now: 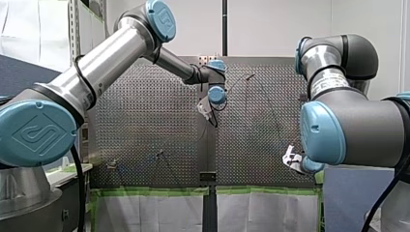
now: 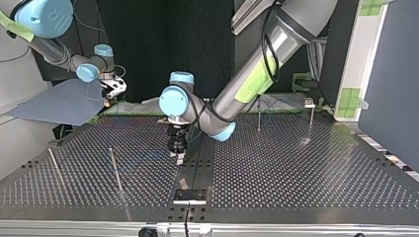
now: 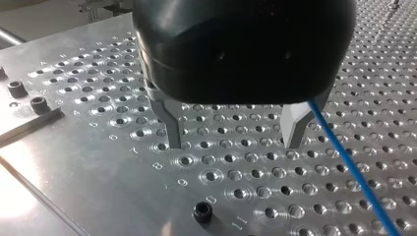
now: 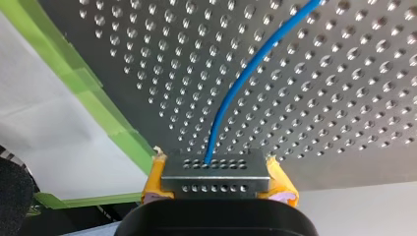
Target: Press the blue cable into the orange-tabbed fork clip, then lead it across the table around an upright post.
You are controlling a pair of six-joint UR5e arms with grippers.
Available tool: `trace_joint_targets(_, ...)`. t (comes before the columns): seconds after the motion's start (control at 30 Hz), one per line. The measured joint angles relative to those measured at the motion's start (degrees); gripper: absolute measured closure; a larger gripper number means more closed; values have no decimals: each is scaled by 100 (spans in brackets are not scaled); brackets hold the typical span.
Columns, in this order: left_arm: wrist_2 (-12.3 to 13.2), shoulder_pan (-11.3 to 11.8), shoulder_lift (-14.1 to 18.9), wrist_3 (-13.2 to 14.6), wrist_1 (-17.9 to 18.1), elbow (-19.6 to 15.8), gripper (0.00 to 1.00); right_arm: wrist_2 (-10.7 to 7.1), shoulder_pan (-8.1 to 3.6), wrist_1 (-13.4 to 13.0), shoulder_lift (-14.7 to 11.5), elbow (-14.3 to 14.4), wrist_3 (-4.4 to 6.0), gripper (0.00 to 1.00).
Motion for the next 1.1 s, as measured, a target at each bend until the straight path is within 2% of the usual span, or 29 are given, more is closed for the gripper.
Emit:
trace_joint_targets(0.3, -3, 10, 0, -3, 0, 0, 3, -2, -119, 20, 144, -140, -1, 100)
trace_joint_targets(0.57, 2, 12, 0, -66, 0, 0, 3, 37, -157, -9, 224, -181, -8, 100)
trace_joint_targets(0.93, 32, -1, 0, -71, -50, 0, 3, 32, -169, 13, 744, -516, -9, 100)
trace_joint_targets(1.1, 143, -5, 0, -103, -119, 0, 3, 31, -169, 78, 958, -691, -35, 100)
